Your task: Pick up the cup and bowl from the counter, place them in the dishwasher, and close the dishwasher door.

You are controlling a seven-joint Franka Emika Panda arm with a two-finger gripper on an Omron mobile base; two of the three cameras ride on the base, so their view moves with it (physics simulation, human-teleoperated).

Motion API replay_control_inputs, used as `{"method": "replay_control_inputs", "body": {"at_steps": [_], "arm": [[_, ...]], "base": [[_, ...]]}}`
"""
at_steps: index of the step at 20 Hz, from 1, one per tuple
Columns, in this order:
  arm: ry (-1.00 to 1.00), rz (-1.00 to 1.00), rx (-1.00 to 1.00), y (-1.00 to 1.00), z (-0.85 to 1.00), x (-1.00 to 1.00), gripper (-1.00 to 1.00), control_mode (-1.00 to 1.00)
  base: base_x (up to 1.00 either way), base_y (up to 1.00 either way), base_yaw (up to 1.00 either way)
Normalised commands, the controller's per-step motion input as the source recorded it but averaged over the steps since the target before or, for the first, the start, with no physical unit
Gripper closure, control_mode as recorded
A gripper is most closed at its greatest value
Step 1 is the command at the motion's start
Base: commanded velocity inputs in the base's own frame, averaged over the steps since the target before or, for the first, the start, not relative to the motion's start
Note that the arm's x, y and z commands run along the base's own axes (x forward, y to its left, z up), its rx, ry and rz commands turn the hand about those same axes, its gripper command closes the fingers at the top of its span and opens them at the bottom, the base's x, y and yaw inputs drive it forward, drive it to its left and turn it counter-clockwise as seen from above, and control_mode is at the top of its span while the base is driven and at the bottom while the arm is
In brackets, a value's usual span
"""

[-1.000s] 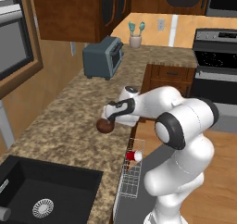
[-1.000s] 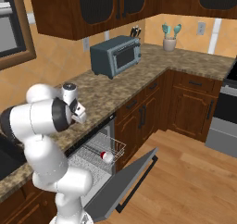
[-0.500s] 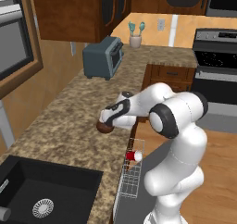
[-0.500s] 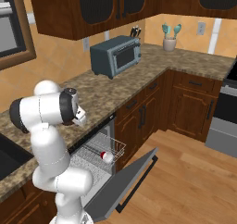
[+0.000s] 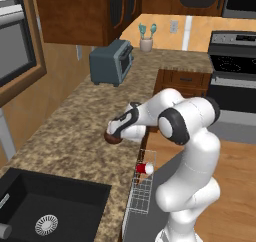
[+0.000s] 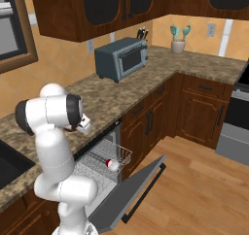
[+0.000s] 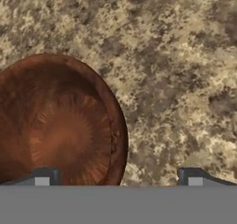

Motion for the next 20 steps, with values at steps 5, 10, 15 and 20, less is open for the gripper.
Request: {"method": "replay_control_inputs", "body": {"at_steps": [5, 10, 15, 20], "arm": [[0.00, 0.00, 0.00, 0.00, -0.03, 0.28, -1.00, -1.00], [0.00, 0.00, 0.00, 0.07, -0.28, 0.16, 1.00, -1.00], [-0.06, 0.00, 0.00, 0.00, -0.12, -0.01, 1.00, -1.00], [-0.14, 0.00, 0.00, -0.18, -0.01, -0.53, 1.00, -1.00]], "base": [[0.00, 0.00, 0.00], [0.00, 0.00, 0.00], [0.00, 0.00, 0.00], [0.00, 0.00, 0.00]]}}
